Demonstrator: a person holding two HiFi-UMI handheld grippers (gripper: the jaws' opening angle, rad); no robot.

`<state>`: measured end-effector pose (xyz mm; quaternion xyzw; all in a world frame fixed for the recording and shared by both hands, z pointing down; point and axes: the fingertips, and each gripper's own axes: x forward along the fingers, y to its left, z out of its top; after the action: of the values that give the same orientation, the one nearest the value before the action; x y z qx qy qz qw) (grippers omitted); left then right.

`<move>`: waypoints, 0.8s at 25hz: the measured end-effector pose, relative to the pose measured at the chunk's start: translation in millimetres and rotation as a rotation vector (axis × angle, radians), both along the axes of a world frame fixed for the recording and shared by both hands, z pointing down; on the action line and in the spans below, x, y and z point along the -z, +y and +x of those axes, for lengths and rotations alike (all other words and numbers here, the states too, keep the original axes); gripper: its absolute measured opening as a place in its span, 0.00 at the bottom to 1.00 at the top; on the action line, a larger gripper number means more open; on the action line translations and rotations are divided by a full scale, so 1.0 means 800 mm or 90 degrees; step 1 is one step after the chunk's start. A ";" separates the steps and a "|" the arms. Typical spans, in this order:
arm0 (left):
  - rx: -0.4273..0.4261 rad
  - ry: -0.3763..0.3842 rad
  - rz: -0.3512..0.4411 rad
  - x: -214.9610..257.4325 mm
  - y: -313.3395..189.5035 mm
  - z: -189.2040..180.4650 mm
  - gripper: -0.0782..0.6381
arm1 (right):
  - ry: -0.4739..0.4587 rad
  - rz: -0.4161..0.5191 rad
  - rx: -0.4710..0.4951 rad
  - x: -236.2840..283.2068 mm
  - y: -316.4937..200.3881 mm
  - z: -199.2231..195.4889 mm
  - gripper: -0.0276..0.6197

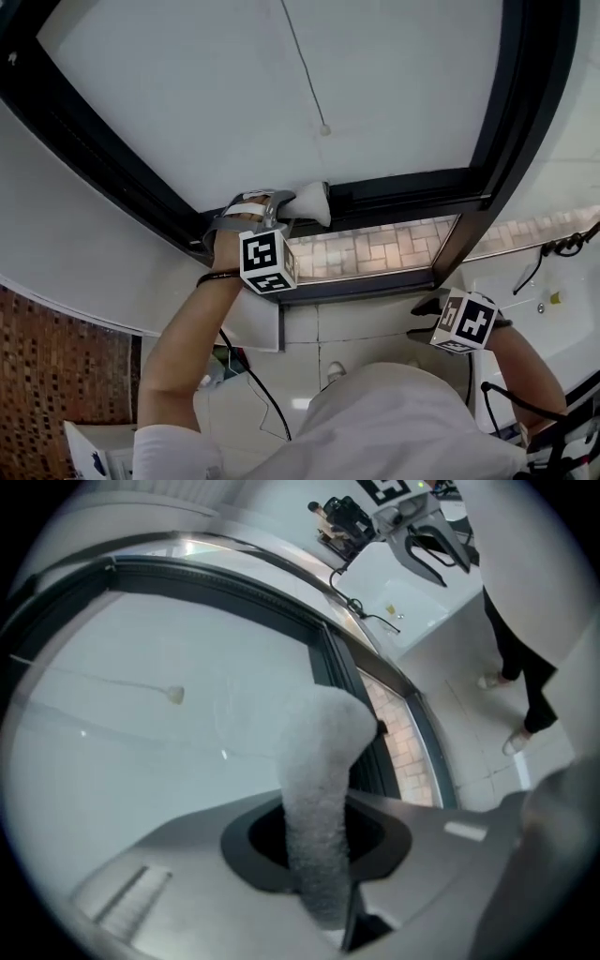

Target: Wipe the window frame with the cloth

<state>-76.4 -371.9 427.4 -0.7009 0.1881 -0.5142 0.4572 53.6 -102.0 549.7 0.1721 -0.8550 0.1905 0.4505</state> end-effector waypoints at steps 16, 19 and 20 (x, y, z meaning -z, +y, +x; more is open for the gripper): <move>-0.076 0.057 -0.012 0.011 0.026 0.288 0.23 | 0.045 0.018 -0.045 0.021 0.025 0.128 0.32; -0.070 0.062 -0.019 -0.007 0.023 0.338 0.23 | 0.039 0.006 -0.060 0.017 0.041 0.146 0.32; -0.063 0.064 -0.023 -0.015 0.020 0.354 0.23 | 0.038 0.003 -0.065 0.015 0.046 0.153 0.32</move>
<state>206.6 -356.0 439.4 -0.7423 0.1664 -0.4587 0.4593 176.2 -65.4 537.8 0.2220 -0.8318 0.2062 0.4652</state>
